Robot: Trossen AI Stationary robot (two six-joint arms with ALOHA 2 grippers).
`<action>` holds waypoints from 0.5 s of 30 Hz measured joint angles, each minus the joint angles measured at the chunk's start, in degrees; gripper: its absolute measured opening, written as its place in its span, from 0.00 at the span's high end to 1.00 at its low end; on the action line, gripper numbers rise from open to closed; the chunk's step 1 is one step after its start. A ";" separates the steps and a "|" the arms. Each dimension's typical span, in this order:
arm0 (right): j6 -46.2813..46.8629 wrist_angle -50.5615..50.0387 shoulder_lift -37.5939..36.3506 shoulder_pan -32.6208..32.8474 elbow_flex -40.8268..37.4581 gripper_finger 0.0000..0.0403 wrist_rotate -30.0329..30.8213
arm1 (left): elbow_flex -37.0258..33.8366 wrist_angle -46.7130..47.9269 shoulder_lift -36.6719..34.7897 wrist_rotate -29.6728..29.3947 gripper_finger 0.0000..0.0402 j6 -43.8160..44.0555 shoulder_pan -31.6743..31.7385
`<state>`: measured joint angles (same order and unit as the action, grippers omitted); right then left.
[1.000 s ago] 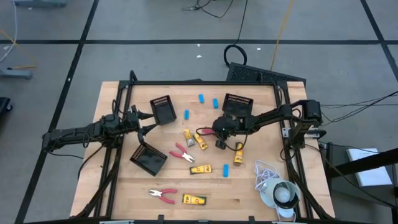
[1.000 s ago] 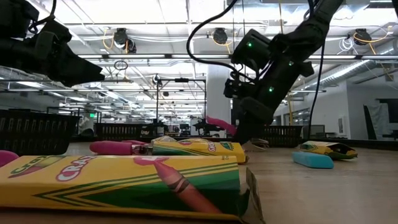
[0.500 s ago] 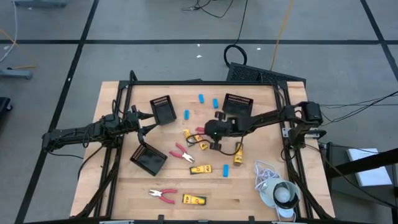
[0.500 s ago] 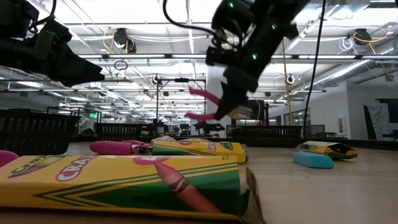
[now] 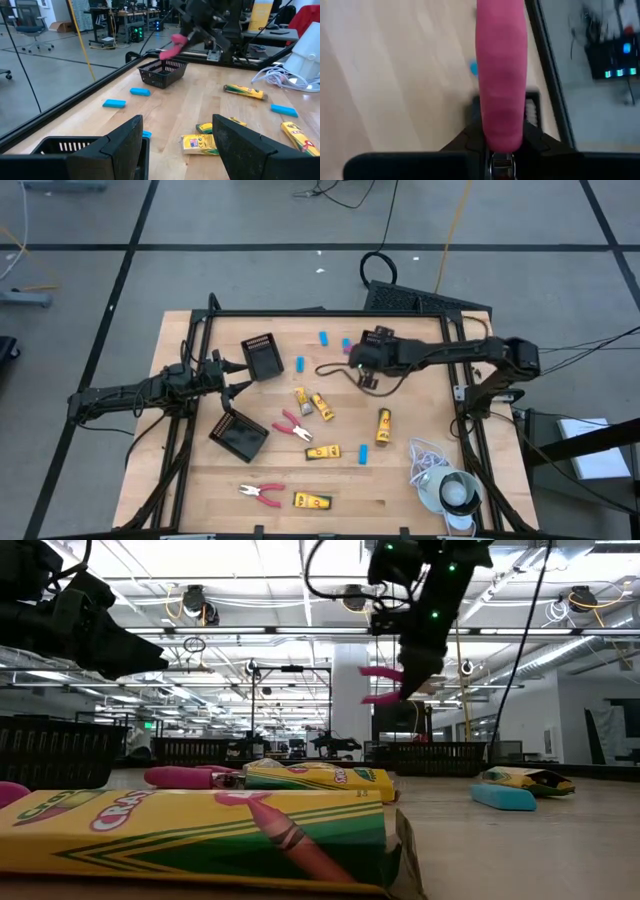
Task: Pick & Place School Supplies
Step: Put the pink grommet eyelet pliers into the top right black bin
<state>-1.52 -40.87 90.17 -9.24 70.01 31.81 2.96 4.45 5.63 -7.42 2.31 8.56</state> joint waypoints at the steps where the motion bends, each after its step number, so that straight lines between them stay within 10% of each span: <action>1: 0.11 -0.17 -1.20 -0.95 -0.78 0.88 -0.23 | 0.00 0.00 0.00 0.00 0.39 0.04 0.01; 15: 1.42 10.52 -5.22 -10.48 -19.18 0.88 -6.59 | 0.00 0.00 0.00 -0.07 0.39 0.42 0.00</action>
<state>-0.11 -30.35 84.94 -19.72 50.83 25.22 2.96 4.45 5.63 -7.49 2.72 8.56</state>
